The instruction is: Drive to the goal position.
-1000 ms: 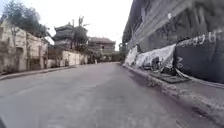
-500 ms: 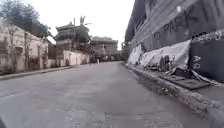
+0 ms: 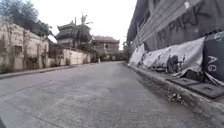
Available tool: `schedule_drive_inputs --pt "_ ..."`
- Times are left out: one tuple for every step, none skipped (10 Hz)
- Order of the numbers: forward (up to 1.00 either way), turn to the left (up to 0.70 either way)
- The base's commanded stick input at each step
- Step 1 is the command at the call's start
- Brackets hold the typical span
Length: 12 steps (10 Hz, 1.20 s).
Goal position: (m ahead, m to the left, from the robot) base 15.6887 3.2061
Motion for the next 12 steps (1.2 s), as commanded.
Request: schedule_drive_inputs --pt "1.0 -0.02" --pt "1.0 -0.02" --pt "1.0 -0.02" --pt "1.0 0.0" --pt "1.0 0.0" --pt "1.0 -0.14" --pt "1.0 -0.36" --pt "1.0 -0.37" --pt "1.0 -0.36" --pt "1.0 -0.25" --pt "1.0 0.0" --pt "1.0 0.0"
